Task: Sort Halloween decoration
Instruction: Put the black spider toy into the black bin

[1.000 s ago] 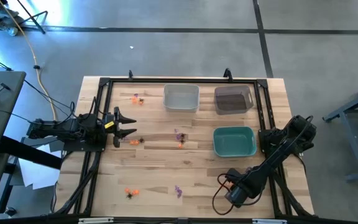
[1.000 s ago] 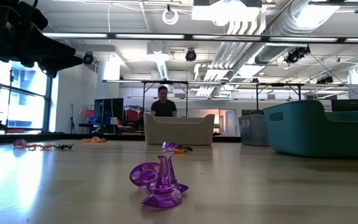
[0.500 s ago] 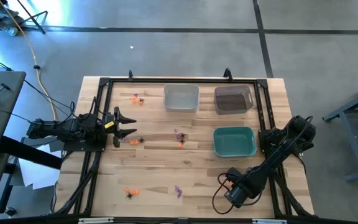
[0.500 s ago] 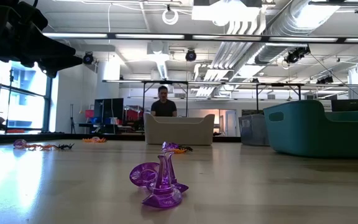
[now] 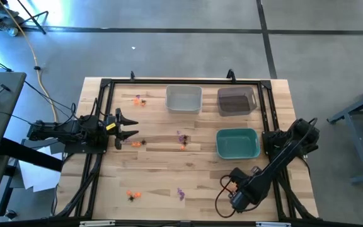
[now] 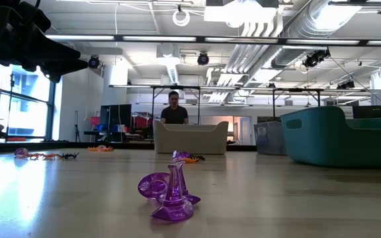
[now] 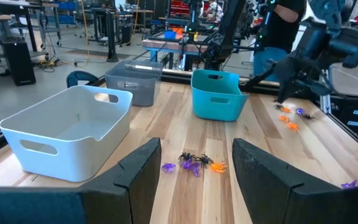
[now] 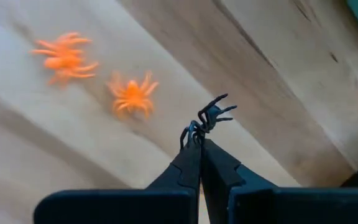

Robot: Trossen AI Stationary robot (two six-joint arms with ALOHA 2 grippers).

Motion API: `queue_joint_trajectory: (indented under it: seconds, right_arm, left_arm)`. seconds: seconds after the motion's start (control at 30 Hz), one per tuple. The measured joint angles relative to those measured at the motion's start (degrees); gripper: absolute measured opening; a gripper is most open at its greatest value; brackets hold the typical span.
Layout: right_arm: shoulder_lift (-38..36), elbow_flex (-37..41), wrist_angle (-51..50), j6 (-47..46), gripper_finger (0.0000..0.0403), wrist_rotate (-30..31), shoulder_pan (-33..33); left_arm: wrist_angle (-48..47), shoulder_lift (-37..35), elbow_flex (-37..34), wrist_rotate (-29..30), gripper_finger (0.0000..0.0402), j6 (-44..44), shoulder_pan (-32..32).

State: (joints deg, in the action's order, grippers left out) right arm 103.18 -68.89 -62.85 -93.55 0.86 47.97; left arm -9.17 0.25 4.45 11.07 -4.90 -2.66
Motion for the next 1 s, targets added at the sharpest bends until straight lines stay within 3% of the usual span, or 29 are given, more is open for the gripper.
queue_joint_trajectory:
  seconds: [0.17, 0.53, 0.83, 1.0]
  right_arm:
    - [-2.44, -5.1, -6.22, 0.9, 0.0, -0.29, -0.02]
    - [-8.03, -20.48, -27.3, 3.22, 0.0, 11.73, -4.86]
    - [-16.12, -20.42, -27.06, 20.44, 0.0, 18.47, -17.53]
    - [-22.39, -16.02, -27.12, 32.18, 0.0, 20.35, -29.12]
  left_arm:
    - [0.02, -0.02, -0.02, 0.0, 0.0186, 0.01, -0.02]
    - [0.02, -0.02, 0.0, 0.0, 0.0186, 0.01, -0.02]
    - [0.0, 0.0, -0.01, 0.0, 0.0186, 0.01, -0.02]
    - [0.01, -0.01, 0.0, 0.0, 0.0186, 0.01, -0.01]
